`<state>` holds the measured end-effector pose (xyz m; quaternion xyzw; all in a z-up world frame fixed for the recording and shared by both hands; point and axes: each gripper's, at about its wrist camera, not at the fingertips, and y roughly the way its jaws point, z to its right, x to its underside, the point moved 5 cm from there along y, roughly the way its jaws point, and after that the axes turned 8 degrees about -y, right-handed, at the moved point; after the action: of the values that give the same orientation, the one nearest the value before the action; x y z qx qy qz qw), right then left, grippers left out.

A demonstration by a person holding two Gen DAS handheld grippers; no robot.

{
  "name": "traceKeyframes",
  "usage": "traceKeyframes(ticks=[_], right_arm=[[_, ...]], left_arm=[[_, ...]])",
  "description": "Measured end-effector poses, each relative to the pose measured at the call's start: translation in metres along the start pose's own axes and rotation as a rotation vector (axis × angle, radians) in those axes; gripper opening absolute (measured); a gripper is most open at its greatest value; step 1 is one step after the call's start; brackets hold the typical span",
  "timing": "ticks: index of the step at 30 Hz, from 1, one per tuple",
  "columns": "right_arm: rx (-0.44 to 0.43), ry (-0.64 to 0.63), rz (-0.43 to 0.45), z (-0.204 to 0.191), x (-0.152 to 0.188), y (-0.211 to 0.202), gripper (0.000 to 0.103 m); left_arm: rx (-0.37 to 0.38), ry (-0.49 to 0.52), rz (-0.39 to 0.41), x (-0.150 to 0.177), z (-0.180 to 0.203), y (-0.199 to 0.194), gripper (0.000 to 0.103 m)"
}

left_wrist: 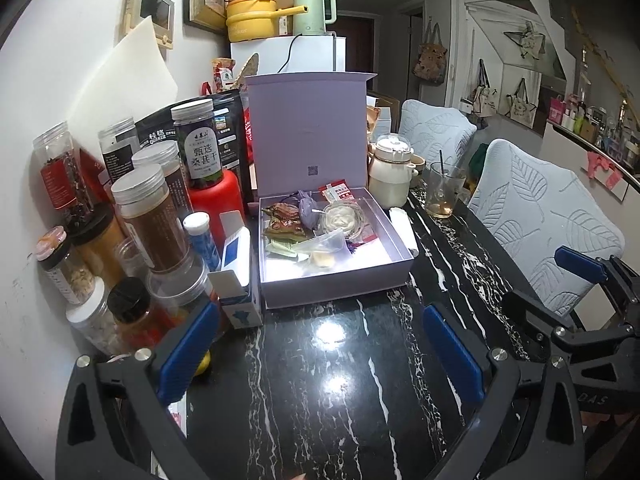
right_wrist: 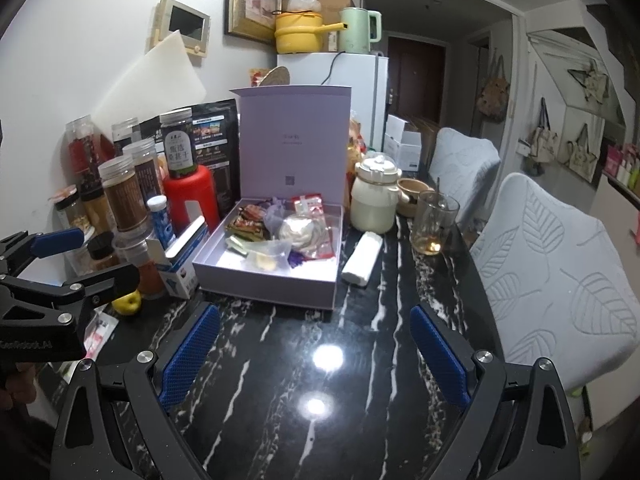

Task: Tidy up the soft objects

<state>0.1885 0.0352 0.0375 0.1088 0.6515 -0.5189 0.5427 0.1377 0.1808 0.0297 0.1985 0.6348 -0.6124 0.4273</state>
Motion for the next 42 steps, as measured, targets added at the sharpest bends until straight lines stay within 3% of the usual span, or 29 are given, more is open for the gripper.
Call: traceKeyframes(ticks=[42], right_arm=[[0.007, 0.005, 0.007, 0.016, -0.004, 0.003, 0.097]], left_arm=[[0.023, 0.008, -0.045, -0.001, 0.012, 0.02, 0.103]])
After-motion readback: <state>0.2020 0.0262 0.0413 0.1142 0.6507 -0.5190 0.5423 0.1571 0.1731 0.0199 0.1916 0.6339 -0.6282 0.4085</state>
